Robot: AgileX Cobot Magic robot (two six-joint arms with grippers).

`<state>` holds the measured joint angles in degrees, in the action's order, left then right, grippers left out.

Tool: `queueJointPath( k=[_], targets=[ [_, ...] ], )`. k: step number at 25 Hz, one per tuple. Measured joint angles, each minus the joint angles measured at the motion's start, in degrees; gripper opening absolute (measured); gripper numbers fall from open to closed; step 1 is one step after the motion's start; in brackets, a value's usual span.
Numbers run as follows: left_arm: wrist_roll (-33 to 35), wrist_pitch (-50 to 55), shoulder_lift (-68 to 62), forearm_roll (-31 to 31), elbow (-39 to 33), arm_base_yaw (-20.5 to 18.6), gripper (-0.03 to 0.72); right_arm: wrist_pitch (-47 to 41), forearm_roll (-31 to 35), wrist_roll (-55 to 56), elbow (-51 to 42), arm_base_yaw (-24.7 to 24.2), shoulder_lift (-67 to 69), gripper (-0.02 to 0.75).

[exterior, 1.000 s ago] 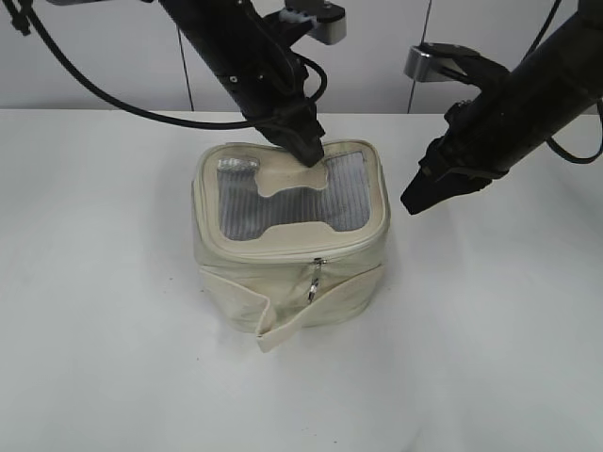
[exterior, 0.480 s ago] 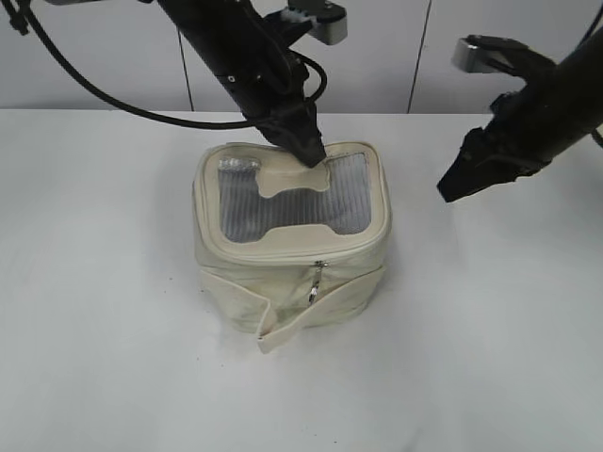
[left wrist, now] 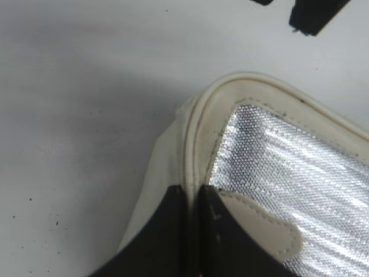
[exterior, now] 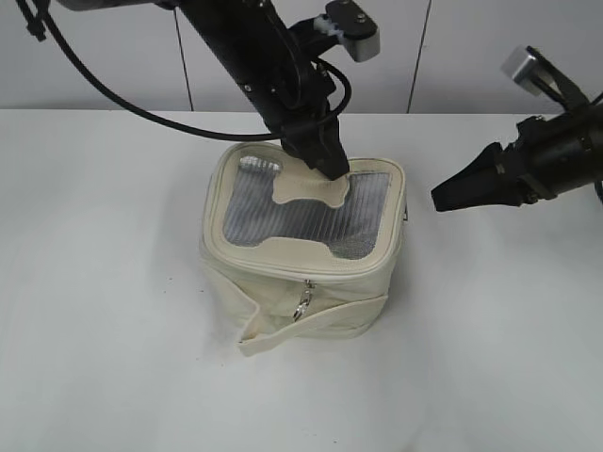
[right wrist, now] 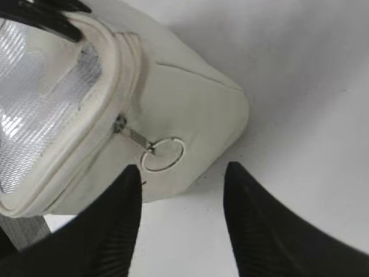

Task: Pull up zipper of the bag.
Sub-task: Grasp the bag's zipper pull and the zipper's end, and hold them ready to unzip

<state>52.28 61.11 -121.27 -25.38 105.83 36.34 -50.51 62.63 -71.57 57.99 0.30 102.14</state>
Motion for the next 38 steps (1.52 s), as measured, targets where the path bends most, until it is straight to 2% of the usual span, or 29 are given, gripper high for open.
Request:
queueJointPath(
  k=[3, 12, 16, 20, 26, 29, 33, 34, 38],
  targets=[
    [0.1, -0.1, 0.0, -0.1, 0.0, 0.0, 0.039, 0.3, 0.3, -1.3, -0.3, 1.9, 0.0, 0.410],
    [0.1, -0.7, 0.0, -0.1, 0.0, 0.0, 0.039, 7.1, -4.3, -1.6, -0.4, 8.6, 0.2, 0.424],
    [0.1, -0.7, 0.0, -0.1, 0.0, 0.0, 0.039, 9.1, -4.6, -1.4, -0.4, 9.3, 1.7, 0.435],
    [0.1, -0.8, 0.0, -0.1, 0.0, 0.0, 0.039, 10.6, -2.5, -1.5, -0.5, 9.3, 3.7, 0.445],
    [0.0, -0.8, 0.0, 0.2, 0.0, 0.0, 0.039, 11.4, 3.3, -7.9, -0.6, 9.2, 5.2, 0.436],
    [-0.1, -0.8, 0.0, 0.1, 0.0, 0.0, 0.039, 12.1, 5.3, -8.7, -0.8, 9.2, 5.2, 0.342],
    [-0.1, -0.8, 0.0, 0.1, 0.0, 0.0, 0.039, 12.0, 6.5, -9.1, -0.8, 9.3, 5.2, 0.074],
    [-0.3, -0.8, 0.0, 0.1, 0.0, 0.0, 0.039, 11.9, 6.6, -8.8, -0.8, 9.3, 5.2, 0.036],
    [-2.9, -1.4, 0.0, 0.2, -0.1, 0.0, 0.039, 11.9, 2.8, -2.6, -0.8, 9.2, 4.9, 0.008]
  ],
)
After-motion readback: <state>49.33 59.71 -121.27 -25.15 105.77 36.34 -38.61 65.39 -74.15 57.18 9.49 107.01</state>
